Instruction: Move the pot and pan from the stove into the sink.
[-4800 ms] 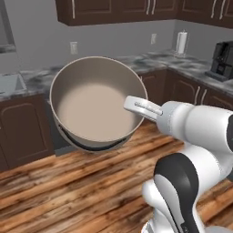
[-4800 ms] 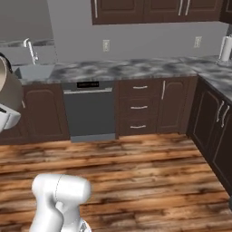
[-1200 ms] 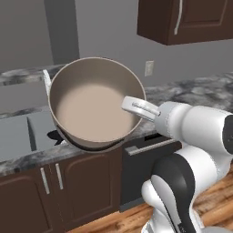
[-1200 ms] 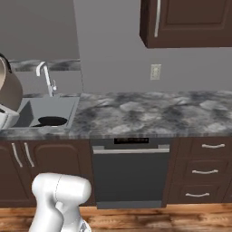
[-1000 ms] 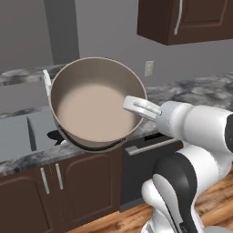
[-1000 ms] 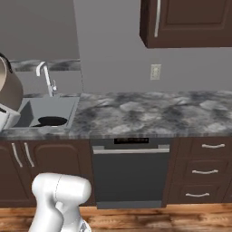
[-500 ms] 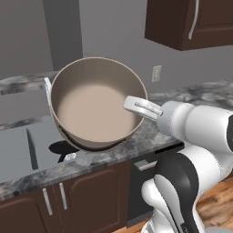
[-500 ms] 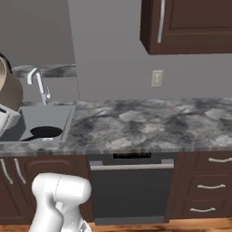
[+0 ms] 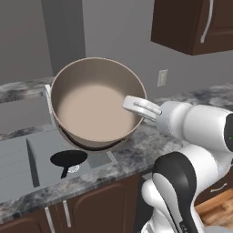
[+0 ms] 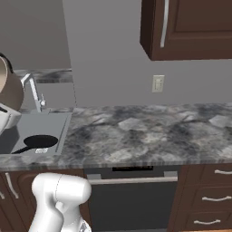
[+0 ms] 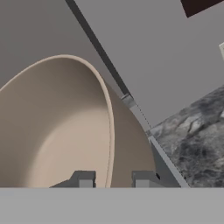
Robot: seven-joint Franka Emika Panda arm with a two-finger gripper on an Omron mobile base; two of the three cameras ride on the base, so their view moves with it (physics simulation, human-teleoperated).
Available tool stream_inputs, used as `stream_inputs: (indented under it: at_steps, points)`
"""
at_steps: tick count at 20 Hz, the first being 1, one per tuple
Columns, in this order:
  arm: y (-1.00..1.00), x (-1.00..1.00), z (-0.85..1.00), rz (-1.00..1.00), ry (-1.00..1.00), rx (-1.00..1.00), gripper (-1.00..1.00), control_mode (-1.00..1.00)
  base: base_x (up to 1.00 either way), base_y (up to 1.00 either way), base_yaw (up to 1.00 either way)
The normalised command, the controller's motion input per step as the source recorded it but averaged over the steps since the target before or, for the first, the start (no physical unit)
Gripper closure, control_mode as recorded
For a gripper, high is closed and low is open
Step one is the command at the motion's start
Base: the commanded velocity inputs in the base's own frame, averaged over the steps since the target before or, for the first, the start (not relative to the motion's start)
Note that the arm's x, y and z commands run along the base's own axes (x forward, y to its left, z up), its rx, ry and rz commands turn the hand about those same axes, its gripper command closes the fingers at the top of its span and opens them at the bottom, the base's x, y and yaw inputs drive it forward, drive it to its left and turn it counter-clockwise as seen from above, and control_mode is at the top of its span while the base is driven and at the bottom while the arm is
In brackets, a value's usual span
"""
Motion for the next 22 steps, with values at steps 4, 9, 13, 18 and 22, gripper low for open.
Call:
stream_inputs:
  at_steps: [4, 9, 13, 18, 22]
  points:
    - [0.00, 0.04, 0.00, 0.00, 0.04, 0.01, 1.00, -1.00, 0.00, 0.00, 0.00]
    - [0.00, 0.13, -0.07, 0.00, 0.14, 0.01, 1.00, -1.00, 0.00, 0.00, 0.00]
    - [0.00, 0.02, -0.14, 0.02, 0.11, 0.00, 1.00, -1.00, 0.00, 0.00, 0.00]
    - [-0.01, 0.00, -0.15, 0.02, 0.07, 0.00, 1.00, -1.00, 0.00, 0.00, 0.00]
    - [-0.01, 0.01, -0.18, 0.02, 0.06, 0.00, 1.00, -1.00, 0.00, 0.00, 0.00]
